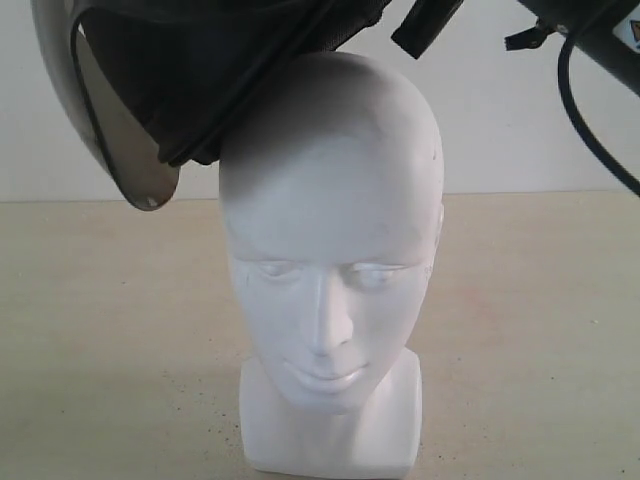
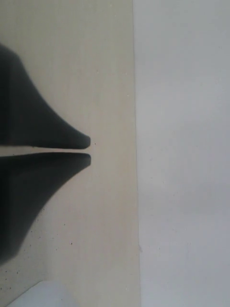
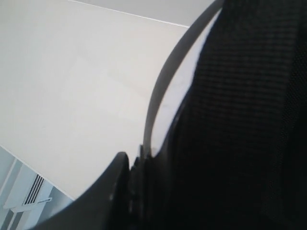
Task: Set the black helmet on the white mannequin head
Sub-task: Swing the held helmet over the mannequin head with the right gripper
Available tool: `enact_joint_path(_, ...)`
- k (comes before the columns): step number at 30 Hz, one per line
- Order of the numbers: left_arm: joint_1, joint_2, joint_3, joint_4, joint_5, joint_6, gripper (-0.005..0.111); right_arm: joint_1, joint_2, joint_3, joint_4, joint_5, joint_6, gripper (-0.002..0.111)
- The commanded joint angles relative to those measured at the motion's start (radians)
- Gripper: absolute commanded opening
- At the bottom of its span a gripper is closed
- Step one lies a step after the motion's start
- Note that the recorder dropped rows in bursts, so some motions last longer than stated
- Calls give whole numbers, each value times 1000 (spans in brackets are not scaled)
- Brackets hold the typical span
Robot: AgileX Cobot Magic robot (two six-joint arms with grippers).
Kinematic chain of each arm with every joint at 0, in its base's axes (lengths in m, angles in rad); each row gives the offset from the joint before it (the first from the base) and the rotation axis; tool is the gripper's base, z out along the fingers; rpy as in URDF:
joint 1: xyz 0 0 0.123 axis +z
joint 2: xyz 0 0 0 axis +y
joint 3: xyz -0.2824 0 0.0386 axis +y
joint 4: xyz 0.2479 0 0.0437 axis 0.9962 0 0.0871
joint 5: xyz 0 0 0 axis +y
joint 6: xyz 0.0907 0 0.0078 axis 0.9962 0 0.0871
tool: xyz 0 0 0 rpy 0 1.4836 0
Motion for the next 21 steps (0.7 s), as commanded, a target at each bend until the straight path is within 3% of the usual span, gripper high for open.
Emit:
enact_joint_path(1,0,-3,3,-5,-10,2,4,-9,-22,-3,44,-28,-31,-1)
enact_joint_path(21,0,-3,3,-5,-10,2,4,-11,-22,86,130,-28,-35,-1)
